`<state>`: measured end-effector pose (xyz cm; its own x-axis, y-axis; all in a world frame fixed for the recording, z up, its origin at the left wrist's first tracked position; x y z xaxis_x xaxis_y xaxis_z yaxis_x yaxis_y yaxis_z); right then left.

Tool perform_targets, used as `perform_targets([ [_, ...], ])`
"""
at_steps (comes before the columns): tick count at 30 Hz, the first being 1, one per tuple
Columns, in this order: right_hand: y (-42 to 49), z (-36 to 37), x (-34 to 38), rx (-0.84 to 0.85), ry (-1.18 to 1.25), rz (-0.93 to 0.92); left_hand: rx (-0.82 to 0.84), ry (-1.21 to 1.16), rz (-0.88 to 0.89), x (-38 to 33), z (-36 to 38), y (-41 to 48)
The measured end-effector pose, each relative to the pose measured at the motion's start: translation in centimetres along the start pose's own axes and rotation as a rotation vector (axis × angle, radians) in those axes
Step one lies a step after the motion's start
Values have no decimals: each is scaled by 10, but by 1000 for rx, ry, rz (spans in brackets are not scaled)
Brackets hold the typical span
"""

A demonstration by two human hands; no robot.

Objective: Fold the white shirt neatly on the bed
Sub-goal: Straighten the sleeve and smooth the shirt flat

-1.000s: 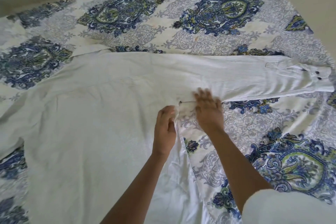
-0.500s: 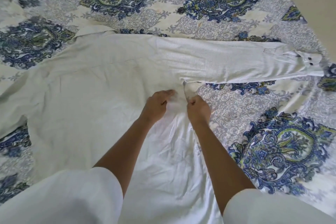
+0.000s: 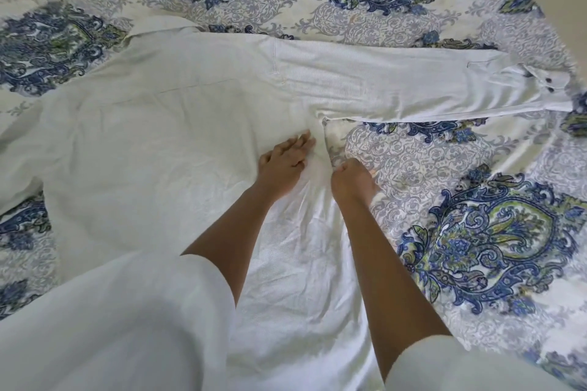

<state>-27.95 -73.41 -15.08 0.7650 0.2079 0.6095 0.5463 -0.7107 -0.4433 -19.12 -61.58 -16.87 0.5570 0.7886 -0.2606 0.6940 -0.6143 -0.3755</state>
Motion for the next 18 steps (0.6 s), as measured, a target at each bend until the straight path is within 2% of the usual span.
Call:
perform_targets([
  [2, 0, -4, -9, 58, 139, 48, 9, 28, 21, -1, -5, 11],
  [4, -5, -5, -10, 166, 220, -3, 7, 79, 6, -4, -6, 15],
  [6, -14, 0, -9, 228, 90, -50, -9, 144, 16, -14, -7, 1],
  [8, -68, -34, -62, 315, -88, 51, 129, 171, 65, -67, 21, -60],
  [11, -80, -35, -80, 353, -154, 78, 30, 325, 60, -62, 36, -82],
  [13, -87, -34, -88, 385, -190, 116, 28, 372, 87, -56, 44, -91],
  [18, -109, -31, -121, 406, -217, 169, 2, 335, 112, -70, 67, -122],
])
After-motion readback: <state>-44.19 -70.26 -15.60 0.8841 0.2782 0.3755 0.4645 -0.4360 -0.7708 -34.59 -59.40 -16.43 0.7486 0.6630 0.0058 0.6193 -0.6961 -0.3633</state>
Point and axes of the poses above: each hand's wrist, its own y-axis towards the middle knuckle, its own z-axis out of the palm, x = y × z, the point moved 6 cm from there along y, towards the middle knuckle, and after that the axes turned 14 degrees about y, right-handed, at the moved point
